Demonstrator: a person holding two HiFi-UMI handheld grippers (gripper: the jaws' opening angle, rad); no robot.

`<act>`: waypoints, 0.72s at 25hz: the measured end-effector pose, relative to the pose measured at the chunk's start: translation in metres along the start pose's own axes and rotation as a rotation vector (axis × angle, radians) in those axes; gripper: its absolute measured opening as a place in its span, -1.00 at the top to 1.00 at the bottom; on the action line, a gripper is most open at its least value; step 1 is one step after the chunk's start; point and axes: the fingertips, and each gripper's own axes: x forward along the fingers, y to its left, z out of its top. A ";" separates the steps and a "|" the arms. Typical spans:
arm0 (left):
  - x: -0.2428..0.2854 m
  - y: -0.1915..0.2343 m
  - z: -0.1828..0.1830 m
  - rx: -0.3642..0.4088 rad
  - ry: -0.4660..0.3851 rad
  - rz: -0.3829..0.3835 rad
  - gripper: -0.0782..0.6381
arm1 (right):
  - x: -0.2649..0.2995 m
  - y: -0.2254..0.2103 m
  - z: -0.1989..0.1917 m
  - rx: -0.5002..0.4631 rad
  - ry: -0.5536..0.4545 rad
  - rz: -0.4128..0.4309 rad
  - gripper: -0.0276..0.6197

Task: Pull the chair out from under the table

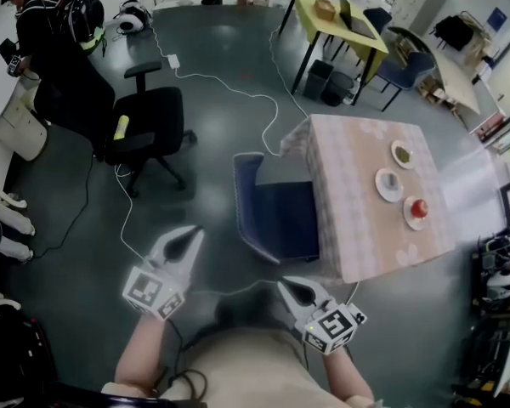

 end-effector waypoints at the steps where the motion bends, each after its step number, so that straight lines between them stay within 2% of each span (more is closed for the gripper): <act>1: 0.008 -0.004 -0.001 -0.006 0.015 0.000 0.79 | -0.003 -0.007 0.000 0.008 -0.005 0.003 0.87; 4: 0.036 -0.020 -0.003 -0.015 0.061 0.008 0.79 | -0.018 -0.030 0.002 0.023 -0.028 0.014 0.87; 11: 0.082 -0.042 -0.018 0.040 0.121 0.085 0.79 | -0.046 -0.087 -0.007 0.032 -0.023 0.064 0.87; 18: 0.104 -0.036 -0.038 0.035 0.186 0.130 0.59 | -0.053 -0.114 -0.024 0.078 -0.001 0.052 0.87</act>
